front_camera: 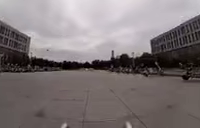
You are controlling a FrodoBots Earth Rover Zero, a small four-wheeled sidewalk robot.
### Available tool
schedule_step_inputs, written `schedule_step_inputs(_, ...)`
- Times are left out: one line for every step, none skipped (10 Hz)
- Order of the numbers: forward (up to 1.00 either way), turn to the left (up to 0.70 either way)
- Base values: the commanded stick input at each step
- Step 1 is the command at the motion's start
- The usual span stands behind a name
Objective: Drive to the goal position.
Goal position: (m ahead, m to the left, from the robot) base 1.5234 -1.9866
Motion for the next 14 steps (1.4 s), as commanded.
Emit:
schedule_step_inputs(0.70,0.00)
schedule_step_inputs(0.70,0.00)
schedule_step_inputs(0.70,0.00)
schedule_step_inputs(0.70,0.00)
schedule_step_inputs(0.70,0.00)
schedule_step_inputs(0.70,0.00)
schedule_step_inputs(0.70,0.00)
schedule_step_inputs(0.70,0.00)
schedule_step_inputs(0.70,0.00)
schedule_step_inputs(0.70,0.00)
schedule_step_inputs(0.70,0.00)
schedule_step_inputs(0.70,0.00)
schedule_step_inputs(0.70,0.00)
schedule_step_inputs(0.70,0.00)
